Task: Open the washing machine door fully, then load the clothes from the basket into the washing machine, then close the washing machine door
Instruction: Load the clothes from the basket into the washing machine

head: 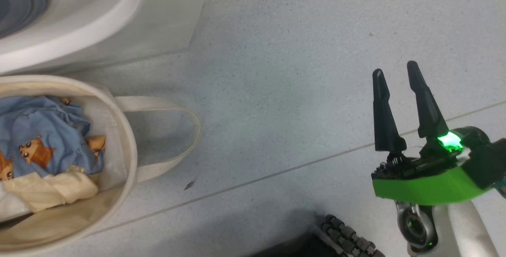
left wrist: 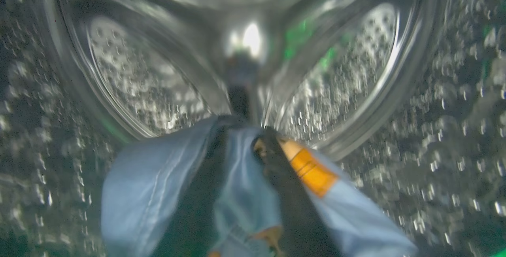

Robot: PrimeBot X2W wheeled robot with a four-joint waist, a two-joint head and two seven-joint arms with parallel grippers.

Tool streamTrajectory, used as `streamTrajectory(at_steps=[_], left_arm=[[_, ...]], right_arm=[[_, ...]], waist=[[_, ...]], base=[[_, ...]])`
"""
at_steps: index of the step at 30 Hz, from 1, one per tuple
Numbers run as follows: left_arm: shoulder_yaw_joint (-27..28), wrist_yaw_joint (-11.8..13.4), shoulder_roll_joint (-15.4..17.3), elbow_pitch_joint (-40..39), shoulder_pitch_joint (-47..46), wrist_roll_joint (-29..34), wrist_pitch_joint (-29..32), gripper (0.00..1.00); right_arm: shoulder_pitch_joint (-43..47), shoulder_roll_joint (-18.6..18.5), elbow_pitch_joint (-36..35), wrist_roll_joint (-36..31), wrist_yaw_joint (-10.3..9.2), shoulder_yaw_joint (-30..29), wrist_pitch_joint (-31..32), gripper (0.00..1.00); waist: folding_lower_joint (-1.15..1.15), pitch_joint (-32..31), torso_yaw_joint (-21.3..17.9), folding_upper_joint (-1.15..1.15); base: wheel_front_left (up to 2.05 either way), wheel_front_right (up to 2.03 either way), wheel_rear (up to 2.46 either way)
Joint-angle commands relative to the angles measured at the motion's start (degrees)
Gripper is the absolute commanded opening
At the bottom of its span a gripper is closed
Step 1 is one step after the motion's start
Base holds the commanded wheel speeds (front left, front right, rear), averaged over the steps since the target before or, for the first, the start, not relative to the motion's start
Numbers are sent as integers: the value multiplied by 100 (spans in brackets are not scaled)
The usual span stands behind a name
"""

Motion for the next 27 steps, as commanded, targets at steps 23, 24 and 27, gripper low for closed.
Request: streamTrajectory(at_steps=[23,24,27], left_arm=[[-111,8,-323,267,1895,-471,-23,100],[-110,8,-355,205,2055,-443,-23,100],[-39,8,-420,54,2449,-246,-23,100]], right_arm=[[-290,-13,751,-135,3,153,198,100],[-289,-13,816,-131,3,147,220,100],[-262,-13,983,-136,3,141,292,100]], waist=[[0,-1702,674,0],[0,-1821,729,0],[0,-2145,885,0]], base=[[0,0,0],[0,0,0],[0,0,0]])
